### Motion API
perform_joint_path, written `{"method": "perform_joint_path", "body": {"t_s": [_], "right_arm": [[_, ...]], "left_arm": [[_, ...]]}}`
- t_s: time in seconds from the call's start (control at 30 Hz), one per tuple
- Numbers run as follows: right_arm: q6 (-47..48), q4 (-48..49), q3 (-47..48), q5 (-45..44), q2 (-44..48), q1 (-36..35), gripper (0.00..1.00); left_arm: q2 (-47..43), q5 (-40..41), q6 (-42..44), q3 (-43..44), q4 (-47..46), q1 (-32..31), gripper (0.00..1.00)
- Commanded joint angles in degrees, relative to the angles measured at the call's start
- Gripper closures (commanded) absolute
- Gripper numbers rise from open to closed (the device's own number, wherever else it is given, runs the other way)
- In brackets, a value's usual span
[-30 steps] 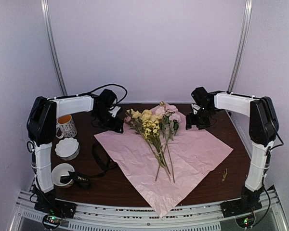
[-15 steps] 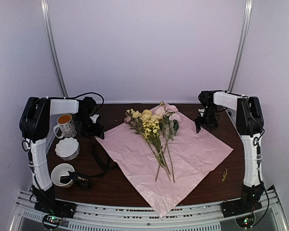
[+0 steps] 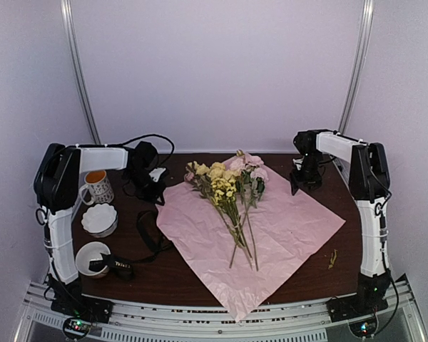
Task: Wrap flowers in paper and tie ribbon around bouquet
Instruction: Adjust the flattened wrapping paper at the center of the board.
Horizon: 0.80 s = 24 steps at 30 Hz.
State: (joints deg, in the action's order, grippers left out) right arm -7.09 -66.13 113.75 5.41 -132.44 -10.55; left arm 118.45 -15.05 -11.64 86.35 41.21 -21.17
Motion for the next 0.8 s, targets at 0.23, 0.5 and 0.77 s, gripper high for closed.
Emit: {"method": "perform_joint_path", "body": {"t_s": [0.23, 0.5, 0.77], "right_arm": [[-3.4, 9.4, -14.1, -20.6, 19.3, 0.1, 0.31], [-12.9, 19.1, -24.1, -9.6, 21.4, -15.3, 0.48], [-15.8, 17.6, -17.0, -10.0, 11.6, -23.4, 0.56]], "left_arm": [[8.1, -3.2, 4.1, 14.9, -4.1, -2.2, 1.0], [3.4, -2.3, 2.9, 8.7, -5.3, -3.7, 1.0], [1.4, 2.2, 3.4, 6.3, -3.6, -2.0, 1.0]]}}
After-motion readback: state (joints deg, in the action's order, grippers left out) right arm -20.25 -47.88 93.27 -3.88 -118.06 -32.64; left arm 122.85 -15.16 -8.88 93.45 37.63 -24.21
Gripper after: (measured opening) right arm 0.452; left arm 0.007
